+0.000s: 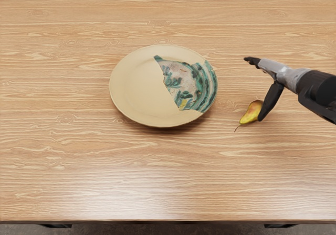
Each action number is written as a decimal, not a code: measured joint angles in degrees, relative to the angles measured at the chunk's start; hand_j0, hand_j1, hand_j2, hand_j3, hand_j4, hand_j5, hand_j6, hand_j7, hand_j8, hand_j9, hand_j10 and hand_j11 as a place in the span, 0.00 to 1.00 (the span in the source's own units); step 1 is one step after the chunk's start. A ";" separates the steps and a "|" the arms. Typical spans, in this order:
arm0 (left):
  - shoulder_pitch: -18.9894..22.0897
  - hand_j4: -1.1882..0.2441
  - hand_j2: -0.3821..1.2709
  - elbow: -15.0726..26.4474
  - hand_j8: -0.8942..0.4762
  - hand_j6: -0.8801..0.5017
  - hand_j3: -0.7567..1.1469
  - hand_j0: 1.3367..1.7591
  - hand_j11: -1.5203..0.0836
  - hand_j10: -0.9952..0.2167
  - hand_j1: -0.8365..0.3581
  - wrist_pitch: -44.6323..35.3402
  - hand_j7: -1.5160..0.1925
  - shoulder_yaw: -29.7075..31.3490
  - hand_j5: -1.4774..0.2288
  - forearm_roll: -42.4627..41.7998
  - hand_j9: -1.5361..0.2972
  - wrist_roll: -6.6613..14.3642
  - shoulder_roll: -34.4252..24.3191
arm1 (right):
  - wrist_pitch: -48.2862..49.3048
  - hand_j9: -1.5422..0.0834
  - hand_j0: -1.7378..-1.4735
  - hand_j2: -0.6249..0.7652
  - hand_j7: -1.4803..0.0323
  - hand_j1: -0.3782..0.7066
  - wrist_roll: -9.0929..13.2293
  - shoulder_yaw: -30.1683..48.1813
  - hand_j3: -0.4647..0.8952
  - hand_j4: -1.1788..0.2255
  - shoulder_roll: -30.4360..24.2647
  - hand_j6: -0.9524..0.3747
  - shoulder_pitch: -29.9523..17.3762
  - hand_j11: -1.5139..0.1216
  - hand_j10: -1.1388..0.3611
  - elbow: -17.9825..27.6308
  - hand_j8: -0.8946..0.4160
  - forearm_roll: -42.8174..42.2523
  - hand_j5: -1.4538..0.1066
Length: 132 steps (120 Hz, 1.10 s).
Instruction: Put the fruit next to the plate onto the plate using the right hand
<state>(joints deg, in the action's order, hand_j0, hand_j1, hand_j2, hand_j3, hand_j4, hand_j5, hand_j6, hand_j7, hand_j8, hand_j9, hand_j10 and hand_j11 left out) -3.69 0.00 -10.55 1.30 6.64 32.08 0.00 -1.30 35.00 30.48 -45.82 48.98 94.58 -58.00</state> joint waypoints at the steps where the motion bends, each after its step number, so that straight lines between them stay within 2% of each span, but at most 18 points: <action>1: 0.00 0.83 0.23 0.00 0.66 0.64 0.40 0.76 0.95 0.83 0.99 0.00 0.89 0.00 0.87 0.00 0.84 0.00 0.00 | -0.10 0.95 0.30 0.45 0.98 0.03 0.00 -0.01 0.34 0.84 0.16 0.71 -0.08 0.93 0.76 0.00 0.68 -0.13 0.93; 20: 0.00 0.83 0.23 0.00 0.66 0.64 0.40 0.76 0.95 0.83 0.99 0.00 0.89 0.00 0.87 0.00 0.84 0.00 0.00 | -1.02 0.95 0.30 0.45 0.98 0.03 0.00 -1.62 0.34 0.84 3.16 0.71 -0.74 0.93 0.76 -0.80 0.68 -1.56 0.93; 65: 0.00 0.83 0.23 0.00 0.66 0.64 0.40 0.76 0.95 0.83 0.99 0.00 0.89 0.00 0.87 0.00 0.84 0.00 0.00 | -4.31 0.95 0.30 0.45 0.98 0.03 0.00 -3.40 0.34 0.84 5.22 0.71 -2.08 0.93 0.76 -3.11 0.68 -8.80 0.93; 132: 0.00 0.83 0.23 0.00 0.66 0.64 0.40 0.76 0.95 0.83 0.99 0.00 0.89 0.00 0.87 0.00 0.84 0.00 0.00 | -5.09 0.94 0.30 0.45 0.97 0.04 0.00 -4.81 0.34 0.83 6.82 0.71 -3.90 0.92 0.75 -7.02 0.67 -10.03 0.92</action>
<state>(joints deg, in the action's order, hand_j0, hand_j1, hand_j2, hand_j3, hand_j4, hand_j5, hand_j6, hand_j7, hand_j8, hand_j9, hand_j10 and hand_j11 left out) -3.69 0.00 -10.55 1.30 6.64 32.08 0.00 -6.39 35.00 25.67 -39.01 45.08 87.56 -68.03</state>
